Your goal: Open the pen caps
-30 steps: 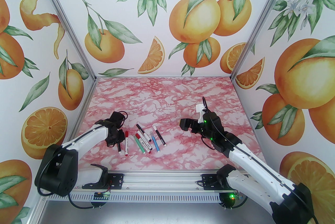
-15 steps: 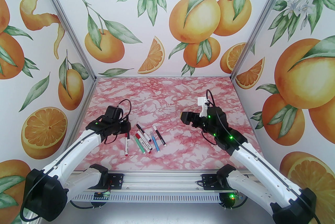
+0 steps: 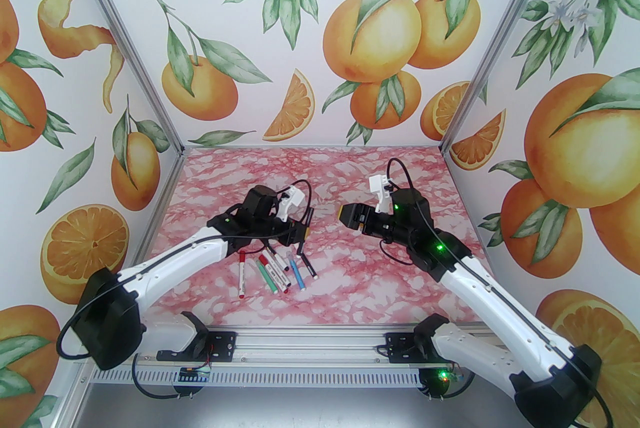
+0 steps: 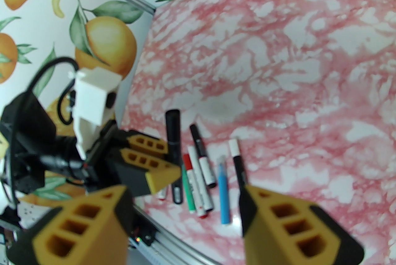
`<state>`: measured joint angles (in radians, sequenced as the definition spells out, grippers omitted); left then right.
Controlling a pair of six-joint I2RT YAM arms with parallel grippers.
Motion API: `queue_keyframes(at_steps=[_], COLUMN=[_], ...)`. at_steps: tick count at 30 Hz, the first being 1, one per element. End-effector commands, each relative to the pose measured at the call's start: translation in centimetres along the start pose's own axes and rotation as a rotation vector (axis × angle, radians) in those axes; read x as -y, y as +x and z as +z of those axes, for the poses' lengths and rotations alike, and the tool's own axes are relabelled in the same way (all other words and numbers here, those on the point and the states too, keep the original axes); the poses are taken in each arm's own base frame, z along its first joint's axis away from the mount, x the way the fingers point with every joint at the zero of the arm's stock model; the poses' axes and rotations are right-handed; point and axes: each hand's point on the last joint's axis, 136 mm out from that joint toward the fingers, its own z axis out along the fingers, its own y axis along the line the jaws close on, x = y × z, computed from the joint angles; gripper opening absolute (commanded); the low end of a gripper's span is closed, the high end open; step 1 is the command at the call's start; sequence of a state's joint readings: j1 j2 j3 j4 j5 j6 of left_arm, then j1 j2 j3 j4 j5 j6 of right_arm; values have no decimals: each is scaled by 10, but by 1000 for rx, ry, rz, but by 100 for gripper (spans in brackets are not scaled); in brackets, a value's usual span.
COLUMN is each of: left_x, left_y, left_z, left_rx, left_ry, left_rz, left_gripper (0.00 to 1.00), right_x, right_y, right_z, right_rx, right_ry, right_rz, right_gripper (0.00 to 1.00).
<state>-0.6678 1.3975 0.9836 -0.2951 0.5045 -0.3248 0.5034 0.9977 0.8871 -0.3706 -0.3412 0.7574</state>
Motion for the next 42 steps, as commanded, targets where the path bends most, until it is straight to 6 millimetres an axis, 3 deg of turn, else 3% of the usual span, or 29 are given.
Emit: queue_keyframes(at_steps=[1, 10, 14, 22, 42], left_x=[37, 55, 60, 70, 81], left_y=[-20, -9, -9, -8, -6], left_z=[5, 26, 26, 27, 28], left_rx=[27, -12, -6, -13, -23], left_ry=[141, 202, 215, 236, 252], left_rz=[102, 98, 99, 116, 144], left_gripper=[13, 12, 12, 12, 12], right_x=[-3, -1, 13, 20, 20], right_y=[0, 5, 8, 8, 16], right_z=[4, 17, 20, 24, 33], right_rx=[-7, -4, 11, 20, -22], right_ry=[-18, -49, 9, 30, 16], right_rz=[24, 52, 68, 84, 108], right_gripper=[58, 59, 59, 57, 45])
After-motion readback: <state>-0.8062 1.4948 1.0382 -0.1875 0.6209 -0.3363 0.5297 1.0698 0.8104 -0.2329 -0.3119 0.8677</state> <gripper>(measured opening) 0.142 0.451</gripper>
